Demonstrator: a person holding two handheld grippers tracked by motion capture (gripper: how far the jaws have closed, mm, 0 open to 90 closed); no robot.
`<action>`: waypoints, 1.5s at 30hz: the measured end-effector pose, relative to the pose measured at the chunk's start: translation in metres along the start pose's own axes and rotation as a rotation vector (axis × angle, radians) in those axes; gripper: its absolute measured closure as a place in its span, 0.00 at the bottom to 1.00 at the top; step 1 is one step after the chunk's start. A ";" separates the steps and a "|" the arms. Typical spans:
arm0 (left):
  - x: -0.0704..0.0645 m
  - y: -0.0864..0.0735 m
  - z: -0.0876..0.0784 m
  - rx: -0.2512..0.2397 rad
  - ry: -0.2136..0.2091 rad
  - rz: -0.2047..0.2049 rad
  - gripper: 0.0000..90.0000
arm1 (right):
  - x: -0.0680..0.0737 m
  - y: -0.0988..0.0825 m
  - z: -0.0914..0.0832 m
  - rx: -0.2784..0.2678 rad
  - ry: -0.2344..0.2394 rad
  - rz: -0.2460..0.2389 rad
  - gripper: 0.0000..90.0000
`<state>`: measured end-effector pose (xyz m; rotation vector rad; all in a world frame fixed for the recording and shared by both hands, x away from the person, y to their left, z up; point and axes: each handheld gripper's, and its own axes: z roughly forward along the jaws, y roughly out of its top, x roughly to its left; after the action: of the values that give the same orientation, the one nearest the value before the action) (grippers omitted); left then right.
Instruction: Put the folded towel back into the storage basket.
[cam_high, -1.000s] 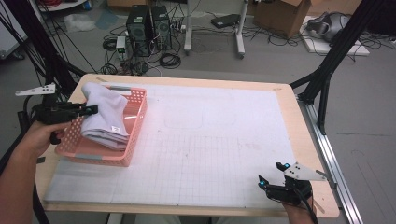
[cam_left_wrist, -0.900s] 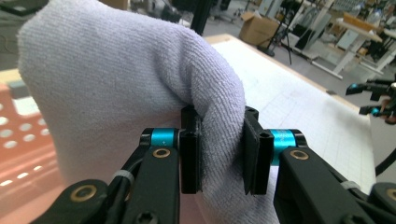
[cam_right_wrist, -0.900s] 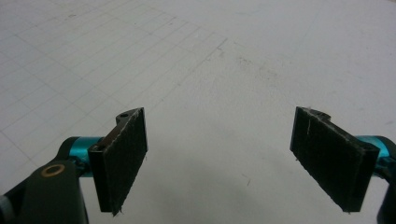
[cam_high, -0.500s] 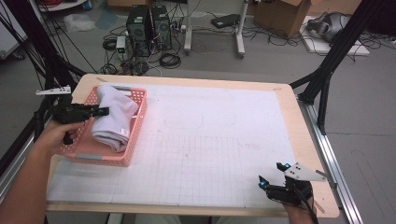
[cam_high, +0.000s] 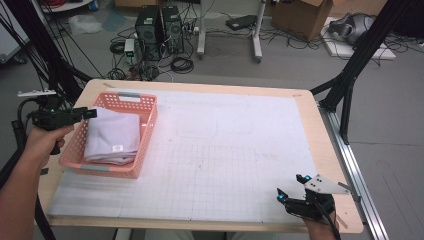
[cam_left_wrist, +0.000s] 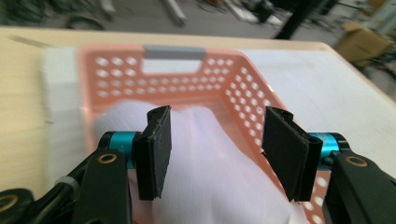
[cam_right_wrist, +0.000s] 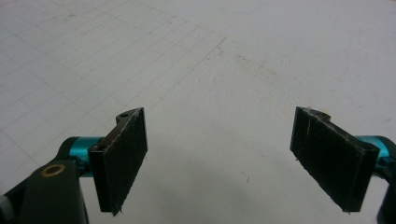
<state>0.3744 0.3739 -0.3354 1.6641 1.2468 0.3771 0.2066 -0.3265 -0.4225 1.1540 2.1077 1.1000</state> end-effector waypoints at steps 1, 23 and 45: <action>-0.003 -0.001 0.001 0.023 0.019 0.007 0.47 | 0.000 0.000 0.000 0.000 -0.001 -0.003 0.20; -0.040 -0.038 0.092 0.381 0.301 0.118 0.34 | 0.000 0.002 -0.002 -0.010 0.006 0.002 0.20; -0.047 -0.022 0.045 -0.083 0.070 0.039 0.31 | -0.001 0.003 -0.001 -0.022 0.011 0.000 0.20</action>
<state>0.3749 0.3100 -0.3611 1.6181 1.2349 0.5074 0.2072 -0.3270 -0.4195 1.1401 2.0988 1.1286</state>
